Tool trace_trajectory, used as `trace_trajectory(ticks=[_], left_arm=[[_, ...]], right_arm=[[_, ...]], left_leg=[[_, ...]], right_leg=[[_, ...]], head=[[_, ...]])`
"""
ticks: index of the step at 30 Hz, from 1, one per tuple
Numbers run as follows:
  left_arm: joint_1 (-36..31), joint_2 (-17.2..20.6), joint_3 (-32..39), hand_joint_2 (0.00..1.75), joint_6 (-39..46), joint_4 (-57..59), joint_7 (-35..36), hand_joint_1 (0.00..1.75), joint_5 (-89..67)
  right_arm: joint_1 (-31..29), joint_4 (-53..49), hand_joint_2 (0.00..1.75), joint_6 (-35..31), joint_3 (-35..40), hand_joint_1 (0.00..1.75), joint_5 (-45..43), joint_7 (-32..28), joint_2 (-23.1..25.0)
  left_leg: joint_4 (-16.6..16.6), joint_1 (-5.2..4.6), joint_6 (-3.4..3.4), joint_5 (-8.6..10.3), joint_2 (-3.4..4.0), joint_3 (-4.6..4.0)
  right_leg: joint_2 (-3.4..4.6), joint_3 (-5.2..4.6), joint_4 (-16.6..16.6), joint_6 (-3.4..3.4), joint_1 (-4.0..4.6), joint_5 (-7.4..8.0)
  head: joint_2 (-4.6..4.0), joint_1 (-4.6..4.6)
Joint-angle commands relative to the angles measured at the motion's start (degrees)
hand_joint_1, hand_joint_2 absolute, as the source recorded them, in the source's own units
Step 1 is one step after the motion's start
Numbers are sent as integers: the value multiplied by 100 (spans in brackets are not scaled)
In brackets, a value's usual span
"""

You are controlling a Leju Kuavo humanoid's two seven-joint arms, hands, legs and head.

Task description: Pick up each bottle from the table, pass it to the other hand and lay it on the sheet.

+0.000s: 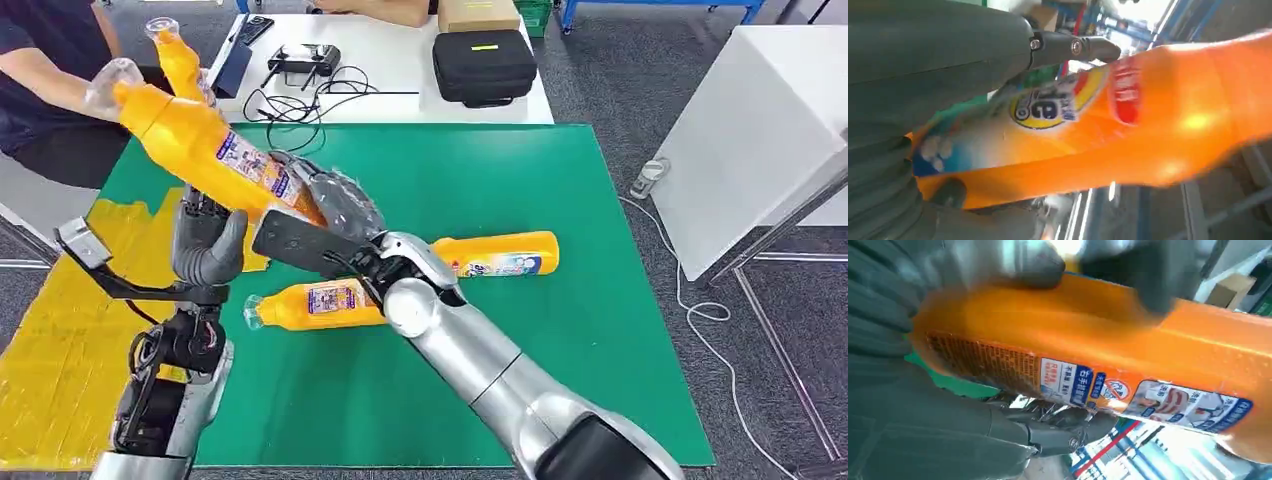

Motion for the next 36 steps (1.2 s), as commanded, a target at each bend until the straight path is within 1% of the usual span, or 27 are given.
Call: trace_trajectory(ticks=[1,3,6,7,9,12,16,17,18,19,22,23,24,28,29,30,31,32,33,34,35,36], left_arm=[[-534,-47,-330,175,37,525,104,0,76],[-491,9,-224,175,0,529,108,0,144],[-472,21,-192,175,-34,522,117,0,143],[-464,14,-189,175,-37,521,118,0,141],[-418,22,-124,175,-78,508,156,0,176],[-399,38,-90,175,-259,615,283,0,311],[-365,-57,-21,175,-141,590,118,0,94],[-392,-79,5,175,-91,605,87,105,2],[-447,-107,56,175,-21,659,5,175,-141],[-473,-121,93,175,14,689,-15,175,-178],[-533,-127,221,175,60,800,-65,175,-239],[-530,-120,261,175,95,808,-91,175,-269],[-510,-104,298,175,124,800,-109,175,-289],[-322,-75,424,175,283,561,-132,175,-307],[-283,-81,463,175,326,504,-129,175,-311],[-257,-83,495,175,359,471,-129,175,-314],[-230,-72,517,175,365,441,-122,175,-319],[-228,-80,554,175,393,431,-121,175,-324],[-250,-78,614,175,489,458,-144,175,-427],[-260,-68,622,175,491,457,-144,175,-427],[-289,-46,666,175,735,496,-276,175,-639],[-363,26,746,175,1100,594,-445,175,-1003]], right_arm=[[109,34,175,-113,1669,175,-207,132,42],[300,63,175,-131,1869,175,-152,90,42],[341,82,175,-184,1910,175,-152,66,42],[312,99,175,-179,1903,175,-155,65,42],[400,158,175,-84,2027,175,-93,48,42],[534,278,175,-140,2149,175,42,21,42],[574,496,175,-190,2129,175,68,36,42],[581,541,175,-229,2082,175,68,46,42],[588,603,175,-288,1989,175,94,46,42],[595,632,175,-297,1938,175,106,45,42],[624,683,175,-326,1726,175,171,31,-6],[639,668,175,-322,1672,175,202,27,-26],[646,669,175,-315,1633,175,250,28,-41],[638,634,175,-278,1496,175,423,72,-64],[613,631,175,-353,1493,75,520,136,-75],[615,606,175,-411,1446,75,540,143,-83],[607,589,175,-349,1414,0,535,143,-93],[600,555,175,-338,1370,0,531,158,-116],[613,447,175,-325,1238,0,485,97,-175],[594,446,175,-322,1229,0,484,97,-197],[598,363,0,-386,1181,0,516,123,-242],[620,190,0,-373,1051,0,493,95,-329]], left_leg=[[-1,5,-8,-1,-13,6],[-4,8,-9,-2,-12,13],[-5,13,-13,-4,-11,19],[-4,9,-9,-2,-7,10],[1,16,-16,-6,-14,17],[-9,13,-12,-1,-18,20],[-5,17,-14,-2,-24,17],[-4,15,-11,-1,-26,13],[-5,15,-14,-3,-31,19],[-3,14,-10,-1,-25,11],[-1,17,-13,0,-40,14],[-2,11,-9,1,-30,8],[-1,15,-13,0,-36,12],[0,14,-12,-1,-26,11],[2,19,-16,-3,-29,14],[-1,14,-12,-1,-20,8],[0,17,-15,-4,-26,17],[-2,12,-10,-1,-16,9],[0,17,-14,-3,-21,13],[2,12,-9,-1,-13,2],[7,17,-14,-5,-21,8],[4,12,-9,0,-18,0]], right_leg=[[-18,12,-3,0,5,-6],[-16,18,-8,-1,9,-5],[-17,26,-12,-2,14,-5],[-13,16,-9,-1,10,-3],[-25,26,-7,-1,16,-9],[-26,28,-15,-1,14,-5],[-35,30,-16,-1,18,-7],[-34,24,-14,0,17,-7],[-41,32,-14,0,17,-11],[-33,22,-13,0,16,-6],[-51,29,-14,0,19,-10],[-36,17,-11,0,14,-6],[-45,25,-13,0,18,-9],[-40,21,-11,-1,17,-8],[-45,27,-12,-1,22,-10],[-33,17,-11,-1,17,-6],[-41,28,-12,-1,20,-11],[-28,15,-11,-1,15,-5],[-36,23,-12,-1,20,-8],[-24,8,-8,0,15,-4],[-36,18,-6,0,19,-9],[-29,7,-7,1,15,-4]], head=[[-2,2],[-2,-2],[0,-2],[-2,-2],[0,-2],[0,-2],[-2,-4],[0,-2],[-2,-4],[0,-2],[0,-2],[-2,-2],[0,-2],[0,-2],[0,-4],[0,-2],[0,-4],[0,-2],[0,-4],[0,0],[0,-7],[0,-2]])
